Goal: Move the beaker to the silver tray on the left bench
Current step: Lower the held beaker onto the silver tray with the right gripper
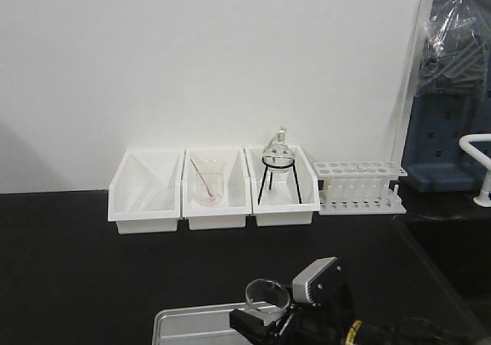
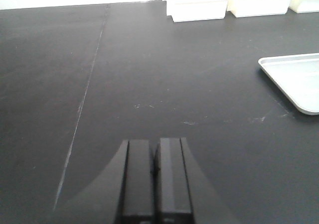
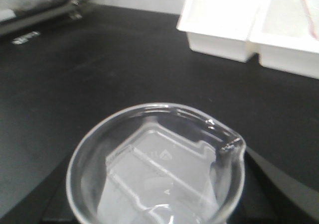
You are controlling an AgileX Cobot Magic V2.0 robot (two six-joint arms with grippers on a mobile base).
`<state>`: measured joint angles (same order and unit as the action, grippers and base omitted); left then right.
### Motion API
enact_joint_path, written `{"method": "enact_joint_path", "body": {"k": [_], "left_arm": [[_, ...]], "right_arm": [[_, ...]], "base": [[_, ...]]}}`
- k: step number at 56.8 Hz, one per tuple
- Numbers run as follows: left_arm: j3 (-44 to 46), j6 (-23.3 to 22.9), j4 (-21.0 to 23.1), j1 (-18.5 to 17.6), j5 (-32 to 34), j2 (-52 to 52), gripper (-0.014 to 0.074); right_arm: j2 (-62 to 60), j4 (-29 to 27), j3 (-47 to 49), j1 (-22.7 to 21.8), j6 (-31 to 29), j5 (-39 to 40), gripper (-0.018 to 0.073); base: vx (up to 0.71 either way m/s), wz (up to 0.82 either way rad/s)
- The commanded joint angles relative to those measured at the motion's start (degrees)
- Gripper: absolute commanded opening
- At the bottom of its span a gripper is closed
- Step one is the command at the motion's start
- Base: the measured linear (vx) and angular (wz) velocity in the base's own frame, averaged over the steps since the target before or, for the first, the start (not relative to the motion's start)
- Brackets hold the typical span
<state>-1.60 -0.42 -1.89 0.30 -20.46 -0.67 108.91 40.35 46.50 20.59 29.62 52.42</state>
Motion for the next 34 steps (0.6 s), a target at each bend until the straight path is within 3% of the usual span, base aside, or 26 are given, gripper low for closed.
{"method": "enact_joint_path", "body": {"k": [1,17,34], "left_arm": [[-1.6,-0.2,0.1,-0.4,4.4,-0.9,0.0001],[-1.6,-0.2,0.1,-0.4,4.4,-0.9,0.0001],[-1.6,-0.2,0.1,-0.4,4.4,-0.9,0.0001]], "right_arm": [[1.1,-1.3,4.7,-0.1,-0.8,6.9,-0.0003],[4.7,-1.7,8.8,-0.1,-4.4,-4.3,-0.0003],[8.0,-2.3,8.8,-0.1,-8.3,-3.1,0.0001]], "base": [[0.00,0.00],[0.00,0.00],[0.00,0.00]]}}
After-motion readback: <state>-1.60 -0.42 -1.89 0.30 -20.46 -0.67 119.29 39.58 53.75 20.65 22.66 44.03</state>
